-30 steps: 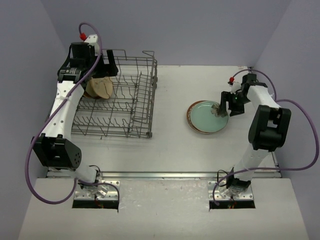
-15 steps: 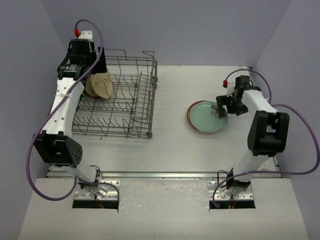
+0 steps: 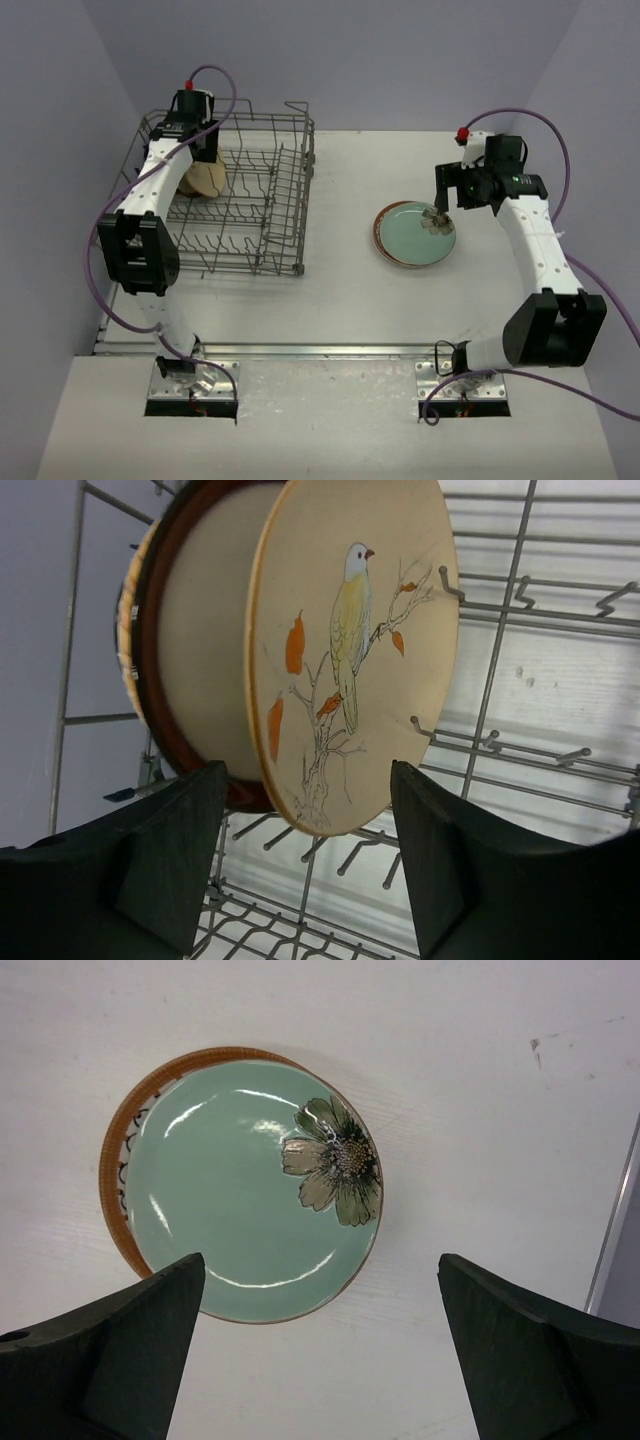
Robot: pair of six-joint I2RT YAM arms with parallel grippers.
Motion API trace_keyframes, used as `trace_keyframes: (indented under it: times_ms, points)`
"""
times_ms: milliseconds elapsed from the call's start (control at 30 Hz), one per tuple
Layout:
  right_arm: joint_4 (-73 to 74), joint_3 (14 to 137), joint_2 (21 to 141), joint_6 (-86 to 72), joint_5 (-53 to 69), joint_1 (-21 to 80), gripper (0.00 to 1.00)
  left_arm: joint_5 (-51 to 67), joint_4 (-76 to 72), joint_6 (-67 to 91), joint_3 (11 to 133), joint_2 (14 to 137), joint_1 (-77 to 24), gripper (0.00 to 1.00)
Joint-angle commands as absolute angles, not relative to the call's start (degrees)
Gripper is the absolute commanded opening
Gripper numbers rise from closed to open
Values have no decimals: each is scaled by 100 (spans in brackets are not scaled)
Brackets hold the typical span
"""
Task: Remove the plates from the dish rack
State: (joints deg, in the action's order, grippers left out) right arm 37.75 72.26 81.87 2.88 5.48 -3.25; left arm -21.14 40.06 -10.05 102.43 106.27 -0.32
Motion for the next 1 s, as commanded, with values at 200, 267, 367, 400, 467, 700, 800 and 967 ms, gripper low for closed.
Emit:
trace_keyframes:
  times_ms: [200, 267, 367, 400, 467, 700, 800, 967]
  points:
    - [3830, 7363, 7622, 38, 1116, -316, 99, -1936, 3729, -867, 10876, 11615, 188, 51]
    - [3791, 7241, 7554, -94, 1232, -316, 99, -1725, 3727, -768, 10906, 11662, 219, 42]
    - [3732, 7099, 7463, -175, 1339, -321, 99, -1644, 3551, -677, 10804, 11494, 237, 19]
    - [3718, 7063, 7445, -184, 1363, -325, 99, -1644, 3481, -677, 10763, 11436, 237, 9]
    - [3688, 6990, 7436, -211, 1430, -316, 99, -1650, 3387, -689, 10735, 11253, 237, 0]
    - [3507, 6952, 7316, -388, 1695, -311, 99, -2172, 3277, -937, 11141, 10639, 227, 0]
    - [3377, 6957, 7274, -476, 1842, -308, 99, -2376, 3215, -1079, 11432, 10372, 216, 0]
    - [3211, 7014, 7208, -643, 2016, -304, 99, -2564, 3141, -1371, 12039, 9995, 155, 0]
